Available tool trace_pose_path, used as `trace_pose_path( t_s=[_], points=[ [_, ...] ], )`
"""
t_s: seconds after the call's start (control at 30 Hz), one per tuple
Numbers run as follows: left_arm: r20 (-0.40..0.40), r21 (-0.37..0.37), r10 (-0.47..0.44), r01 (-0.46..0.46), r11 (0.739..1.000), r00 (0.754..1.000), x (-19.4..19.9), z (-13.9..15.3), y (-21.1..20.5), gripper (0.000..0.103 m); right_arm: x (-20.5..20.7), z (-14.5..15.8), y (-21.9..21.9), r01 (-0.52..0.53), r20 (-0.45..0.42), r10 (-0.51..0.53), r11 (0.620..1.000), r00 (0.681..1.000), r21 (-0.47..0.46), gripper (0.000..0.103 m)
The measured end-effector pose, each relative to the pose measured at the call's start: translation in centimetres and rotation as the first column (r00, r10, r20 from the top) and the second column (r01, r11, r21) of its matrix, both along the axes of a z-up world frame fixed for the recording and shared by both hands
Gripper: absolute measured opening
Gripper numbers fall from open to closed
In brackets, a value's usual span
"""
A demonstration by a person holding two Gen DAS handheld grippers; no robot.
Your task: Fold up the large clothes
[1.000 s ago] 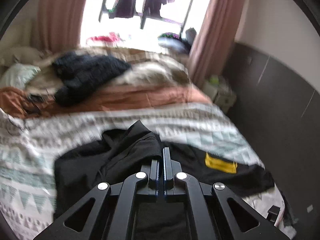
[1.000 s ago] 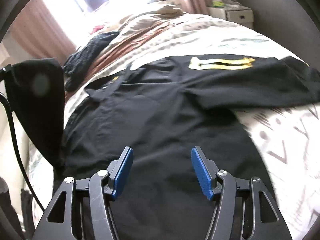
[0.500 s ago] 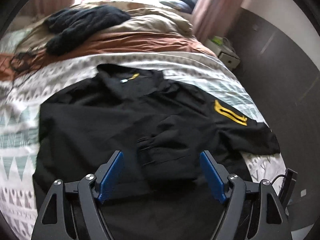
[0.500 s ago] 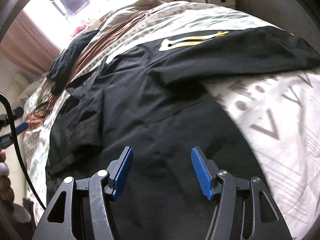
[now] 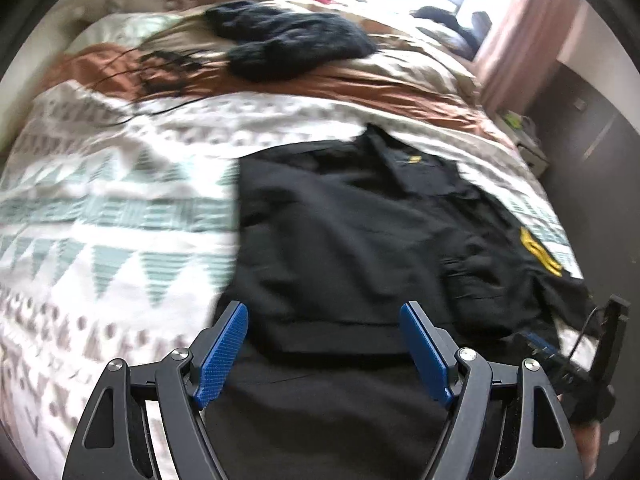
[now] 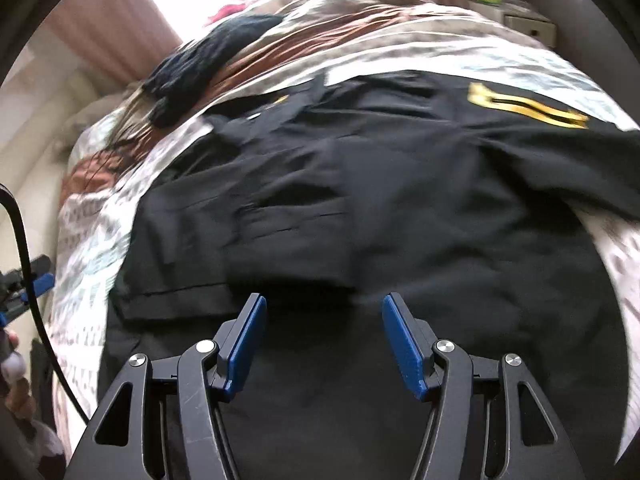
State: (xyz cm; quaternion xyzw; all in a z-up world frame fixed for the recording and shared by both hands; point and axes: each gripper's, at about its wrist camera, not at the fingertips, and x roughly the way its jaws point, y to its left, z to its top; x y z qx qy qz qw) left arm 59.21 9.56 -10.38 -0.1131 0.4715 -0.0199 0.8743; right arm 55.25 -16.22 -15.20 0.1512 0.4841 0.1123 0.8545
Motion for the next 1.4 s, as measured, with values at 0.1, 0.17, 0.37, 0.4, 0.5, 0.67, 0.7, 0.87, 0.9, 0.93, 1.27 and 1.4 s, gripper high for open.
trace_pose_path(
  t_s=[0.1, 0.17, 0.37, 0.4, 0.5, 0.67, 0.7, 0.87, 0.9, 0.93, 1.27, 1.4],
  points=[
    [-0.021, -0.006, 0.046, -0.046, 0.999, 0.999, -1.0, -1.2, 3.1, 0.079, 1.1, -0.3, 2.6, -0.036, -0.012, 0.036, 0.999, 0.999, -0.006, 0.066],
    [-0.03, -0.011, 0.071, -0.071, 0.997, 0.997, -1.8, -1.9, 4.6, 0.079, 1.9, -0.9, 4.3, -0.054, -0.025, 0.053, 0.998, 0.998, -0.037, 0.071],
    [-0.059, -0.02, 0.126, -0.128, 0.992, 0.99, -3.7, -3.3, 8.1, 0.079, 4.1, -3.4, 7.8, -0.081, -0.068, 0.07, 0.979, 0.995, -0.185, 0.073],
    [-0.061, -0.023, 0.131, -0.133, 0.991, 0.989, -3.9, -3.5, 8.5, 0.079, 4.3, -3.8, 8.0, -0.078, -0.07, 0.065, 0.975, 0.995, -0.206, 0.066],
    [-0.067, -0.029, 0.145, -0.148, 0.989, 0.987, -4.3, -3.8, 9.3, 0.079, 4.5, -3.9, 8.0, -0.069, -0.05, 0.06, 0.975, 0.997, -0.209, 0.035],
    [-0.074, -0.058, 0.15, -0.154, 0.986, 0.986, -3.9, -4.3, 9.0, 0.079, 4.3, -1.0, 5.3, -0.038, 0.032, 0.044, 0.985, 0.999, -0.17, 0.03],
    [-0.074, -0.058, 0.146, -0.15, 0.987, 0.986, -3.9, -4.4, 8.7, 0.079, 4.4, -0.5, 4.6, -0.027, 0.043, 0.034, 0.987, 0.998, -0.159, 0.03],
    [-0.077, -0.049, 0.116, -0.12, 0.992, 0.99, -3.1, -5.1, 7.1, 0.079, 4.8, 2.5, -0.6, 0.079, 0.085, -0.067, 0.986, 0.994, -0.15, 0.041],
    [-0.077, -0.046, 0.111, -0.114, 0.992, 0.991, -2.9, -5.2, 6.8, 0.079, 4.9, 2.8, -1.6, 0.104, 0.082, -0.092, 0.982, 0.992, -0.156, 0.051],
    [-0.077, -0.039, 0.103, -0.106, 0.994, 0.992, -2.8, -5.5, 6.5, 0.079, 4.6, 3.2, -3.3, 0.147, 0.08, -0.135, 0.976, 0.988, -0.16, 0.056],
    [-0.117, 0.034, 0.069, -0.066, 0.997, 0.991, -0.7, -9.0, 4.9, 0.079, 2.4, -0.7, -10.5, 0.223, -0.04, -0.226, 0.973, 0.973, -0.055, 0.067],
    [-0.123, 0.061, 0.08, -0.073, 0.995, 0.989, 0.1, -9.7, 4.9, 0.079, 2.9, -3.1, -10.7, 0.215, -0.089, -0.214, 0.976, 0.973, 0.011, 0.064]
  ],
)
